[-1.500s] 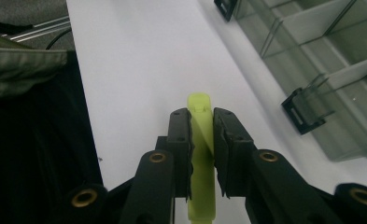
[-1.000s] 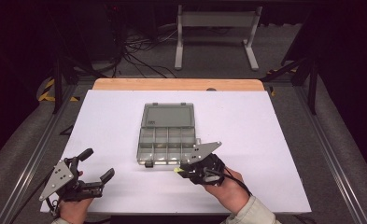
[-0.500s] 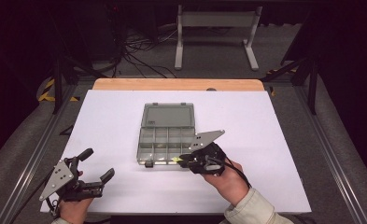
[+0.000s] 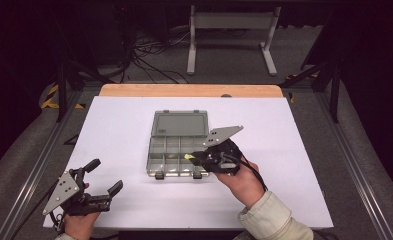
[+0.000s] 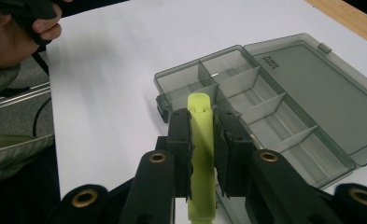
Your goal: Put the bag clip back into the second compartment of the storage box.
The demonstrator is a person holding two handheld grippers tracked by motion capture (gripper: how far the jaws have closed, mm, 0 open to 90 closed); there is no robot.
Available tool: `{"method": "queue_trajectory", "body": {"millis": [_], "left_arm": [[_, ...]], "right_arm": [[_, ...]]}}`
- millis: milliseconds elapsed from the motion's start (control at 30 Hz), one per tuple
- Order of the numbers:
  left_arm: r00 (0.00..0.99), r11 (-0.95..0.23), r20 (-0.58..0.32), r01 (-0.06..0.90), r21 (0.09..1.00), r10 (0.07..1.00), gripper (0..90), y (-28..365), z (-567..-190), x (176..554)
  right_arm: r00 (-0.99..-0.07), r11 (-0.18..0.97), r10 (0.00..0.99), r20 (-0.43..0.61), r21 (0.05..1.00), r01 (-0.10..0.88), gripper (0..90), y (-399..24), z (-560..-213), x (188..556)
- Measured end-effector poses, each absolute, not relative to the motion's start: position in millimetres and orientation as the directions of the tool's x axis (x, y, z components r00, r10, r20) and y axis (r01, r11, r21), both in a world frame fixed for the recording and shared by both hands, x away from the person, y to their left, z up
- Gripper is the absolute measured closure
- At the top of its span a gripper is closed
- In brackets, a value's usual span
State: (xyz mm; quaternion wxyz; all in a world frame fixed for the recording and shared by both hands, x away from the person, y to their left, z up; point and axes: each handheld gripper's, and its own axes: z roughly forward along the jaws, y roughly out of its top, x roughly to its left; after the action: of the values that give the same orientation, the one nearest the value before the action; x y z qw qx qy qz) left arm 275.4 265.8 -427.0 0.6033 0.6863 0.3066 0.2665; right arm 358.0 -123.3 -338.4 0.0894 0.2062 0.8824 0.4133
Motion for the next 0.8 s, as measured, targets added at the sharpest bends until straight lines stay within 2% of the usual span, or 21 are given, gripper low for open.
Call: {"method": "queue_trajectory", "body": {"millis": [800], "left_arm": [[0.674, -0.082, -0.007, 0.1, 0.992, 0.738, 2.2, 265.4, -427.4, 276.3]], "right_arm": [[-0.865, 0.506, 0.494, 0.083, 0.782, 0.364, 77.9, -97.8, -346.2, 422.5]]}}
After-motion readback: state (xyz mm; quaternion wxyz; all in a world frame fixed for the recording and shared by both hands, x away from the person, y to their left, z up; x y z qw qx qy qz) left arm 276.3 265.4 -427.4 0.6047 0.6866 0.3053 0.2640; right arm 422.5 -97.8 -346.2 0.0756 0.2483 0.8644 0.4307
